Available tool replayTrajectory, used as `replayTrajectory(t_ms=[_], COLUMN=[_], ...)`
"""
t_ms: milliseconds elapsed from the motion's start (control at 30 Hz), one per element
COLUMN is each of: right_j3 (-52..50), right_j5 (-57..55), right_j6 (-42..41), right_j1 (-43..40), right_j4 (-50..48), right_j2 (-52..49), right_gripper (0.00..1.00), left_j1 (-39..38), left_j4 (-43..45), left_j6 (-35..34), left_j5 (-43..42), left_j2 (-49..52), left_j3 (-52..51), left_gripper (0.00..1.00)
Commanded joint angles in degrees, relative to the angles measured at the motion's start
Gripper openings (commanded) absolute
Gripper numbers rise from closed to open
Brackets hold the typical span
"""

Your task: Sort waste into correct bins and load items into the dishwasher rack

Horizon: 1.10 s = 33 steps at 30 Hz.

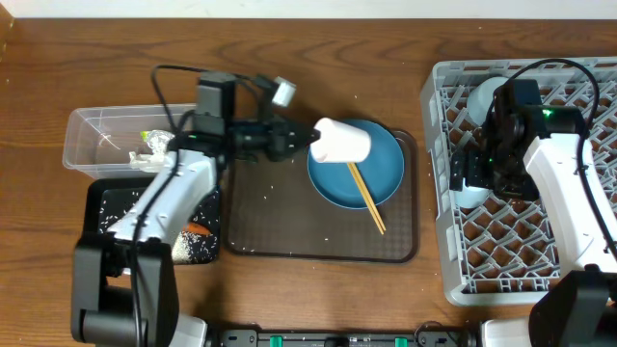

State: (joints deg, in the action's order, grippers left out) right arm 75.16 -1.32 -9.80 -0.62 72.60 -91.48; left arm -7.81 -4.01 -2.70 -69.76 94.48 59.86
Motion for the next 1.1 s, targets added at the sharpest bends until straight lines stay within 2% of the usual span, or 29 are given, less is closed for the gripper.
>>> replayTrajectory(t_ms=[0, 200, 400, 633, 767, 867, 967, 1067], right_j3=[-0.3, -0.3, -0.3, -0.3, -0.2, -0.2, -0.2, -0.2], right_j5=[-0.6, -0.9, 2.5, 6.7, 21.5, 43.7, 60.5, 62.0], right_j6=[0.2, 0.2, 0.2, -2.9, -1.6, 11.1, 18.9, 20.1], right_j1=[-0.5, -0.5, -0.5, -0.4, -0.4, -0.5, -0.1, 1.1], right_j4=[0.0, -0.8, -8.1, -7.0, -8.8, -13.6, -17.7, -19.8], right_j2=[-0.2, -0.2, -0.2, -0.2, -0.1, -0.1, -0.1, -0.2], right_gripper=[0.99, 0.99, 0.99, 0.99, 0.99, 0.99, 0.99, 0.99], left_j1=[2.5, 2.9, 2.9, 2.9, 2.9, 2.9, 2.9, 2.6], left_j4=[-0.3, -0.2, -0.2, -0.2, -0.2, -0.2, 0.1, 2.1], left_j6=[4.9, 4.9, 4.9, 4.9, 4.9, 4.9, 4.9, 4.8], left_j5=[-8.1, -8.1, -8.0, -8.0, -8.1, -8.1, -9.4, -15.1], left_j2=[-0.1, -0.1, -0.1, -0.1, -0.1, -0.1, -0.1, -0.1], left_j3=[-0.4, -0.7, -0.7, -0.7, -0.7, -0.7, -0.7, -0.7], left_gripper=[0.06, 0.06, 0.06, 0.06, 0.06, 0.06, 0.06, 0.06])
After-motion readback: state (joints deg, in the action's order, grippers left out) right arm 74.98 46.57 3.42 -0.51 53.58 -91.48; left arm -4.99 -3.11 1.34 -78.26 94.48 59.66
